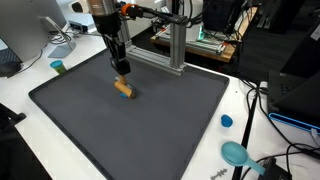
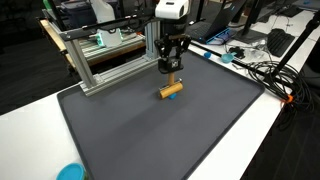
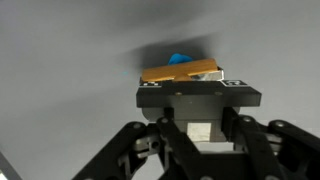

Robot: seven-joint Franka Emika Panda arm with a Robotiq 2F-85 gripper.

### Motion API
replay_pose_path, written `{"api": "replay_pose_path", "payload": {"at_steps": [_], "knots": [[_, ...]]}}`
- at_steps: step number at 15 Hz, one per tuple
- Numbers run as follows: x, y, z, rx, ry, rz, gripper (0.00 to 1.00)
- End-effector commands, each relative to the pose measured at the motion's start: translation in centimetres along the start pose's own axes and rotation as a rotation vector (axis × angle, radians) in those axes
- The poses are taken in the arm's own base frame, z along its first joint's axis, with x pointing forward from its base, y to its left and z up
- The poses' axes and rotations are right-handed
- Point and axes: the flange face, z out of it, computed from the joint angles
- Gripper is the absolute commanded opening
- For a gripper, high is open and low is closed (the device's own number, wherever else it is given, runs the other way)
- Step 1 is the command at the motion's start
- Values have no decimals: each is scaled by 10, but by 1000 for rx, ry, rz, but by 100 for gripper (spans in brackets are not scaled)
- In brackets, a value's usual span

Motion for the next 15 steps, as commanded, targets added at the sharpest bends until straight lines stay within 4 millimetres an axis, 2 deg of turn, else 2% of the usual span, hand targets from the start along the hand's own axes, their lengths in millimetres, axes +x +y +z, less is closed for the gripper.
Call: {"api": "replay_pose_path", "payload": {"at_steps": [1,6,15], "knots": [[2,9,35,30,-84,29,22],[3,11,41,33,-119,47,22],[-3,-4,45,-48,-183,-4,22]]}}
